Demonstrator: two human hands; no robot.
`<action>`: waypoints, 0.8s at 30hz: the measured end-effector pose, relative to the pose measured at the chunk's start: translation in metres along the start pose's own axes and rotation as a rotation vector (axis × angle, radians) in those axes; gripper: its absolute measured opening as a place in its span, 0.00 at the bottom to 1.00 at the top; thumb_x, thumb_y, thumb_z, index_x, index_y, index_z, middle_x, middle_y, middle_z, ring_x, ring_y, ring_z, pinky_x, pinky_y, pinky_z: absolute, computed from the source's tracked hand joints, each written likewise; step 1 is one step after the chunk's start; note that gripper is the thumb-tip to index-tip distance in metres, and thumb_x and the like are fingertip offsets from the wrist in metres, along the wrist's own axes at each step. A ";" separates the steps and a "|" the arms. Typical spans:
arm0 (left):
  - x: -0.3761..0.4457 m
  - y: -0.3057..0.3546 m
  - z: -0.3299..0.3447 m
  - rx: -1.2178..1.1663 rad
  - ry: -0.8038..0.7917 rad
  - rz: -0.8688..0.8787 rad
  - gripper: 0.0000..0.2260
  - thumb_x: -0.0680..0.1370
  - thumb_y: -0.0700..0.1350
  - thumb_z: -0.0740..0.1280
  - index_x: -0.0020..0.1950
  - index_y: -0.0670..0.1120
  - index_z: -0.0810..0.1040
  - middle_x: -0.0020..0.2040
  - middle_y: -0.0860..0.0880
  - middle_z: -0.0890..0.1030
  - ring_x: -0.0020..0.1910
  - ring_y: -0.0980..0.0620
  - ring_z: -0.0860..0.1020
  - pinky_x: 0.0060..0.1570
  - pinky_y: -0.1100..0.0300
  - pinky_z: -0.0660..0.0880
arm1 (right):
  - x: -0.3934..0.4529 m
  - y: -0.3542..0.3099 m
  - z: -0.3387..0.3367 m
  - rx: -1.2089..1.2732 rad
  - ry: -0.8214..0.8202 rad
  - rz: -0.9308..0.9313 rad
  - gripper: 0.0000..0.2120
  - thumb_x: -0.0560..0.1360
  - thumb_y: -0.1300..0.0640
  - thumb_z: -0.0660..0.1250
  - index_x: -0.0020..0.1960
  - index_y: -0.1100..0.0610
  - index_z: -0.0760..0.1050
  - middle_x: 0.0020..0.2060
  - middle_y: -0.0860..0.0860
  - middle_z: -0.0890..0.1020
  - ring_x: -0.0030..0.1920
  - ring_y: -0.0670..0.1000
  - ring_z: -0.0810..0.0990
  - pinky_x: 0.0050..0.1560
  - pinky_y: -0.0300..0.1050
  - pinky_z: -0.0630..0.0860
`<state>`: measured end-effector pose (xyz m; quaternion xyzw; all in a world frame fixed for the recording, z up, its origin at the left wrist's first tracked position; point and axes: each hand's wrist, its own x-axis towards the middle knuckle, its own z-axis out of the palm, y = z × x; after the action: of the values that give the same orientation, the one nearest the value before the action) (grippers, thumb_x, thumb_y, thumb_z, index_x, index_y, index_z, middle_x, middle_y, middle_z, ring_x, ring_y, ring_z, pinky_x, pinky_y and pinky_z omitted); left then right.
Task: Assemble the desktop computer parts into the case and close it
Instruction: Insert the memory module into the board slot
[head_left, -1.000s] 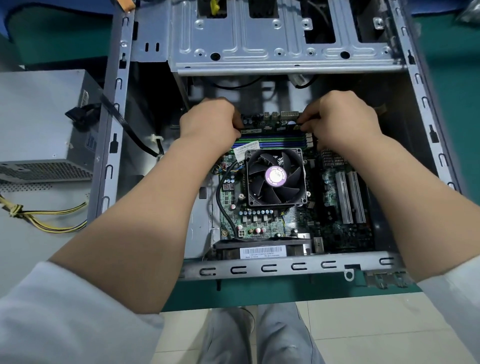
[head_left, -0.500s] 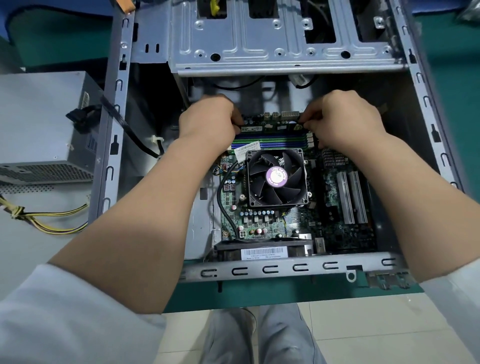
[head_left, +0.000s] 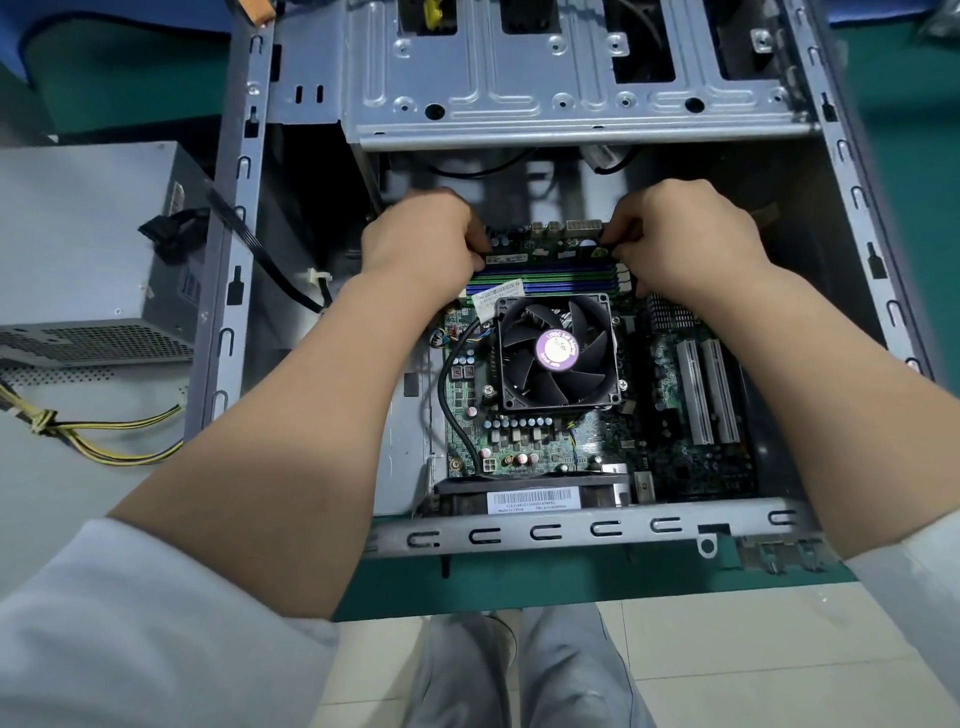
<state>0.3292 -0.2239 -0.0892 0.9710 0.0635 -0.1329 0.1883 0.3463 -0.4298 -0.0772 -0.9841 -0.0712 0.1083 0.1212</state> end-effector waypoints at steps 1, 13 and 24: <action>0.000 0.001 0.000 0.007 0.005 0.003 0.08 0.74 0.47 0.71 0.51 0.57 0.83 0.52 0.51 0.82 0.55 0.47 0.77 0.50 0.59 0.72 | 0.000 0.000 0.000 -0.001 -0.001 0.000 0.12 0.73 0.62 0.64 0.46 0.45 0.80 0.35 0.50 0.77 0.47 0.57 0.80 0.41 0.46 0.71; 0.000 -0.001 -0.005 -0.017 -0.009 0.005 0.09 0.73 0.45 0.71 0.51 0.57 0.83 0.54 0.51 0.81 0.56 0.47 0.77 0.55 0.56 0.75 | -0.003 -0.003 -0.002 -0.011 -0.016 0.000 0.12 0.72 0.61 0.65 0.40 0.44 0.76 0.33 0.48 0.76 0.46 0.56 0.80 0.40 0.45 0.70; 0.002 -0.002 -0.009 -0.088 -0.042 -0.002 0.10 0.73 0.45 0.73 0.52 0.57 0.83 0.53 0.53 0.82 0.55 0.50 0.78 0.56 0.57 0.75 | -0.002 -0.002 -0.007 0.001 -0.034 0.012 0.11 0.72 0.61 0.65 0.40 0.45 0.77 0.27 0.45 0.77 0.43 0.53 0.80 0.41 0.45 0.73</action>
<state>0.3330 -0.2188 -0.0827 0.9587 0.0660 -0.1505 0.2320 0.3454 -0.4300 -0.0694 -0.9825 -0.0673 0.1258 0.1198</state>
